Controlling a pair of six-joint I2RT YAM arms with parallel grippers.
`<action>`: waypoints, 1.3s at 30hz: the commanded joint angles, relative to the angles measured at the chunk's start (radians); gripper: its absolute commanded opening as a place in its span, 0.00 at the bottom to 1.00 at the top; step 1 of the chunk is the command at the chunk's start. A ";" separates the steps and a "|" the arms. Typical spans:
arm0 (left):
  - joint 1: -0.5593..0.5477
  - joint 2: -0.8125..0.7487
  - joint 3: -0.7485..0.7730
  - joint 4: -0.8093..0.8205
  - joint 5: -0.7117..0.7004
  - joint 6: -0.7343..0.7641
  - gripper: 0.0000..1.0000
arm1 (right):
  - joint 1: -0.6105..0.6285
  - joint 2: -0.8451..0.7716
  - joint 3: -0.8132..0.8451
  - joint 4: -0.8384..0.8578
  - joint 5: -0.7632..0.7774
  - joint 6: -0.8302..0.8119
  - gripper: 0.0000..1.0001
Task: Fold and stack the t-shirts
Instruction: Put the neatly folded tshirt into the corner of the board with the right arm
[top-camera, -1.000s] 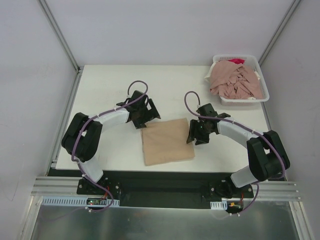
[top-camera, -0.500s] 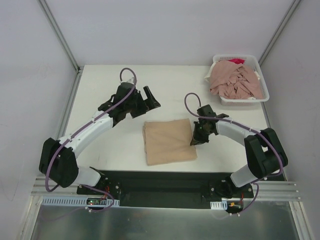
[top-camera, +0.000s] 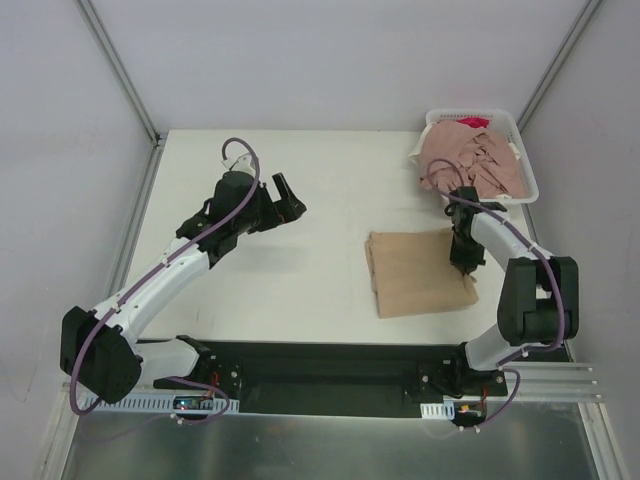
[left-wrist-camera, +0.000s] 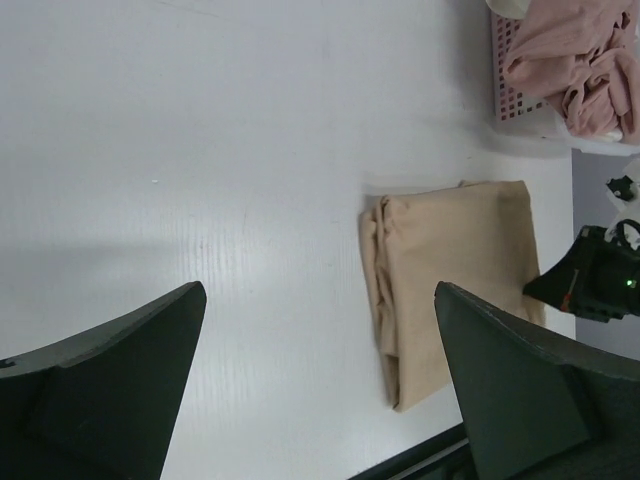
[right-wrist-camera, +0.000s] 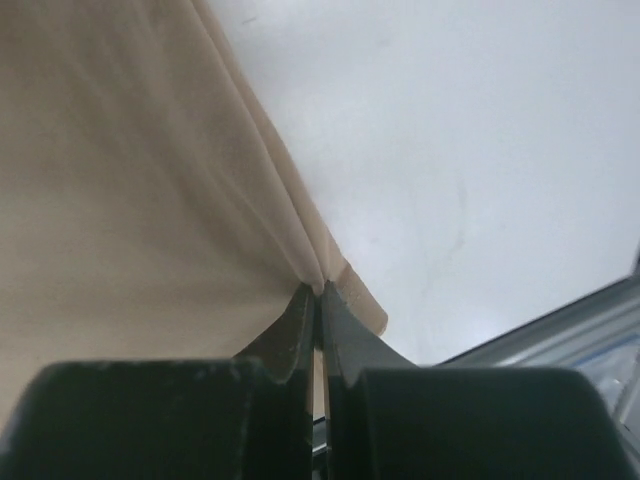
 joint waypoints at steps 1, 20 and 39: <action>0.040 -0.012 0.011 0.013 -0.017 0.052 0.99 | -0.119 0.038 0.071 -0.069 0.167 -0.127 0.01; 0.148 -0.011 0.011 0.022 0.091 0.059 0.99 | -0.387 0.122 0.337 -0.069 0.241 -0.244 0.57; 0.148 -0.245 -0.164 -0.364 -0.259 -0.077 0.99 | -0.386 -0.832 -0.328 0.416 -0.678 0.080 0.97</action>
